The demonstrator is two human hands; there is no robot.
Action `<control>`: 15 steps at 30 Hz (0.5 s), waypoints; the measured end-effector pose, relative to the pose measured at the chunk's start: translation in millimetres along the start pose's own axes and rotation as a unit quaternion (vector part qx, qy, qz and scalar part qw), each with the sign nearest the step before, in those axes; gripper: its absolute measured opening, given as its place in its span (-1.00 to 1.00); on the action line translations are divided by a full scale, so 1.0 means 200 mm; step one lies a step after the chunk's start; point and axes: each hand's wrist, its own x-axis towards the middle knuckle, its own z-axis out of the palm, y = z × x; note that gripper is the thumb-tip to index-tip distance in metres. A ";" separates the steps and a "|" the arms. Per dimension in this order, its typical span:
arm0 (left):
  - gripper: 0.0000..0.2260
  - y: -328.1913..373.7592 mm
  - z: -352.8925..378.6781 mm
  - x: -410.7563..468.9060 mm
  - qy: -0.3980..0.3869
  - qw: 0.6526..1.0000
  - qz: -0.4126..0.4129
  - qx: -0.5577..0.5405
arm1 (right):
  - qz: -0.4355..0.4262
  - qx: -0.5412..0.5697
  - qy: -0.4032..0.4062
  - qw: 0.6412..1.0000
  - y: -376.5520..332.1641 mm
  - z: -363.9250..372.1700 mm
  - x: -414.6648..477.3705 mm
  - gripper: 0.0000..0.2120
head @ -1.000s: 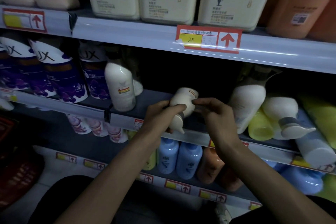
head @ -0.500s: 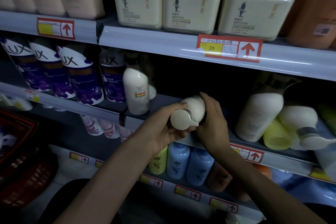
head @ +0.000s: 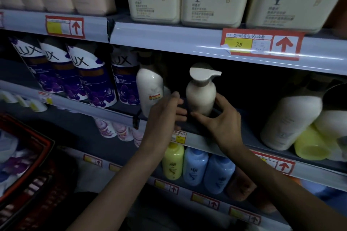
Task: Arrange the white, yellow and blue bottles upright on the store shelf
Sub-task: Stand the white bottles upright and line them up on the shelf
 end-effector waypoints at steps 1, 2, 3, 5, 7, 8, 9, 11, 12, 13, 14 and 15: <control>-0.81 -0.03 0.00 0.02 0.013 0.999 0.026 0.018 | 0.013 0.001 -0.007 1.000 0.00 0.02 0.01 -0.35; -0.89 -0.06 0.01 0.03 0.018 0.998 0.043 0.031 | 0.029 0.004 -0.016 0.999 -0.01 0.04 0.02 -0.38; -0.94 -0.09 0.01 0.05 0.016 0.998 0.056 0.038 | 0.046 0.011 -0.027 0.999 -0.02 0.06 0.04 -0.40; -0.88 -0.13 0.04 0.07 0.002 0.996 0.076 0.040 | 0.083 0.045 -0.041 0.995 -0.03 0.12 0.06 -0.41; -0.79 -0.15 0.07 0.10 -0.005 0.995 0.090 0.038 | 0.114 0.073 -0.048 0.990 -0.04 0.16 0.10 -0.37; -0.73 -0.17 0.08 0.12 -0.004 0.995 0.093 0.042 | 0.127 0.079 -0.050 0.988 -0.04 0.19 0.11 -0.36; -0.65 -0.18 0.09 0.13 -0.003 0.994 0.098 0.052 | 0.137 0.079 -0.050 0.986 -0.04 0.21 0.13 -0.38; -0.47 -0.20 0.10 0.15 0.001 0.992 0.105 0.064 | 0.145 0.076 -0.047 0.985 -0.03 0.26 0.16 -0.45; -0.38 -0.21 0.11 0.16 0.006 0.992 0.106 0.063 | 0.147 0.076 -0.043 0.985 -0.03 0.28 0.18 -0.47; -0.31 -0.22 0.11 0.17 0.010 0.992 0.109 0.060 | 0.155 0.078 -0.038 0.984 -0.03 0.30 0.19 -0.46; -0.27 -0.22 0.12 0.19 0.011 0.992 0.115 0.057 | 0.162 0.080 -0.034 0.983 -0.02 0.31 0.20 -0.43; -0.26 -0.22 0.12 0.20 0.010 0.992 0.118 0.053 | 0.166 0.078 -0.035 0.982 -0.03 0.32 0.21 -0.41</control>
